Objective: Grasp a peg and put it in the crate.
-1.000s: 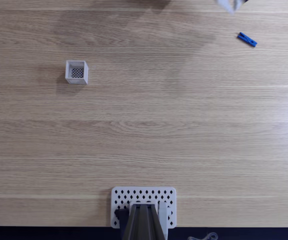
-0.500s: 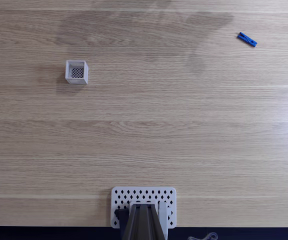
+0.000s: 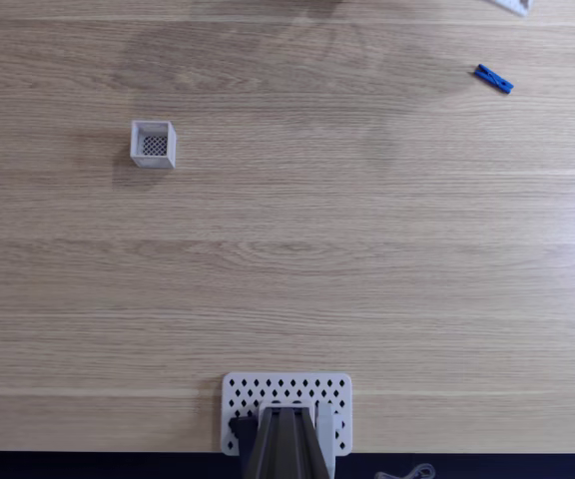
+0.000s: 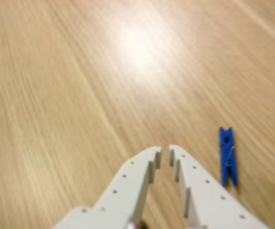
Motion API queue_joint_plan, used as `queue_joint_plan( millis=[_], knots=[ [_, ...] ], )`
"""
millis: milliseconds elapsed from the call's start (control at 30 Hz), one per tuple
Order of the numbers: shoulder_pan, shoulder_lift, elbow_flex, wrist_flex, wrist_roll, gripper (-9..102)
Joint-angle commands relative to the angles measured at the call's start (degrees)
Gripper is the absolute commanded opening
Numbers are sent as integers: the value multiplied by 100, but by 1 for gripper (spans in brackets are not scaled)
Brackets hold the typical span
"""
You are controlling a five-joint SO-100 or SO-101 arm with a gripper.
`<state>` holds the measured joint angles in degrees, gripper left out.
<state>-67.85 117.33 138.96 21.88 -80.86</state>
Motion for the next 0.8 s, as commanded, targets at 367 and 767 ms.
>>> queue_joint_plan(
  millis=[367, 767],
  knots=[
    [976, 18, 237, -369, -44, 0],
    [1248, -202, 510, -439, -44, 15]
  ],
)
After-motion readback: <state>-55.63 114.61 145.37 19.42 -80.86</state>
